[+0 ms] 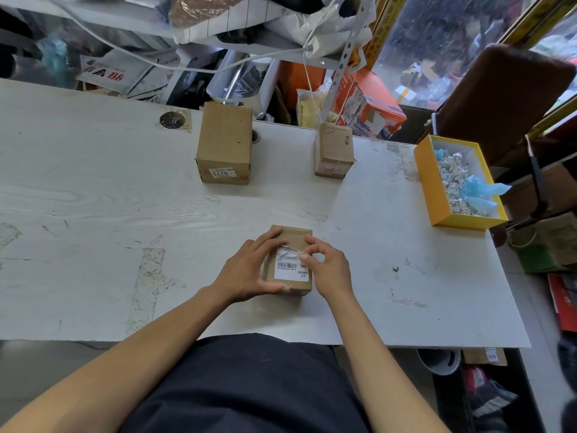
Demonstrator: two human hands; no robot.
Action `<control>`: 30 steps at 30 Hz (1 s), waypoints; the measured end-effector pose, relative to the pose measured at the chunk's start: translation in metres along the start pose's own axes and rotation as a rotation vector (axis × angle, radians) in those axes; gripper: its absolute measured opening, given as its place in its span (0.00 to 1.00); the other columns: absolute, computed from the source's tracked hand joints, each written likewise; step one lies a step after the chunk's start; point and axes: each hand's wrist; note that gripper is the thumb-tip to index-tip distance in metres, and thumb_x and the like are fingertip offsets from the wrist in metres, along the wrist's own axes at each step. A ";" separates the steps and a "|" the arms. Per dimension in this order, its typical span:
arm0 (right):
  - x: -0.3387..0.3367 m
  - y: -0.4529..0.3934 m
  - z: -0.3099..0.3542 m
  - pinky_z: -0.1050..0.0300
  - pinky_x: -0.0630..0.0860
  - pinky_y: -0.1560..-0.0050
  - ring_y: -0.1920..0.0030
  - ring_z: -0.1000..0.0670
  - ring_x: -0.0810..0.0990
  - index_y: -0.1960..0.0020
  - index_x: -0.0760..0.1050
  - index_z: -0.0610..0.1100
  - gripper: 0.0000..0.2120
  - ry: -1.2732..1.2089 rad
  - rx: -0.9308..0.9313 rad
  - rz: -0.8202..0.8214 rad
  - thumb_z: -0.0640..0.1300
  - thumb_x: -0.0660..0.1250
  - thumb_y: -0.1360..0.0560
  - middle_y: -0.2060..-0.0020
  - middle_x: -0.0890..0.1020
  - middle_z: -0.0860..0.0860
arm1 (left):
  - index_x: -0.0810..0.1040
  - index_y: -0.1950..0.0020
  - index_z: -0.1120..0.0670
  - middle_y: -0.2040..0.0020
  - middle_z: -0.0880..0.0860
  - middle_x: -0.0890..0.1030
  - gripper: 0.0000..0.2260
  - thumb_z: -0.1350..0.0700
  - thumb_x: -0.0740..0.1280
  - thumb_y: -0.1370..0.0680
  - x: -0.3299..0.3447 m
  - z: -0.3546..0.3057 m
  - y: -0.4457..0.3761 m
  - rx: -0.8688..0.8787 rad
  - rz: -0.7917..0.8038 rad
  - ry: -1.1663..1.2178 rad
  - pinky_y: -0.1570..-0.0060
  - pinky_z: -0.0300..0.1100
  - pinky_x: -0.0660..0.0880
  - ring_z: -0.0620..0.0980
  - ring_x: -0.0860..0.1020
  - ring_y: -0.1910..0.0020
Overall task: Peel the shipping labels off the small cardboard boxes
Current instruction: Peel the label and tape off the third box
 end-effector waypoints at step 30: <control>0.001 -0.001 0.000 0.60 0.67 0.41 0.36 0.52 0.74 0.62 0.79 0.46 0.07 -0.015 -0.001 0.003 0.41 0.69 0.24 0.37 0.79 0.57 | 0.61 0.24 0.40 0.23 0.29 0.51 0.44 0.33 0.75 0.36 0.000 -0.001 0.000 -0.007 0.011 0.007 0.45 0.45 0.74 0.46 0.69 0.37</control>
Point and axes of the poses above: each hand's wrist, its own y-axis away from the middle knuckle, its own x-axis out of the palm, z = x × y
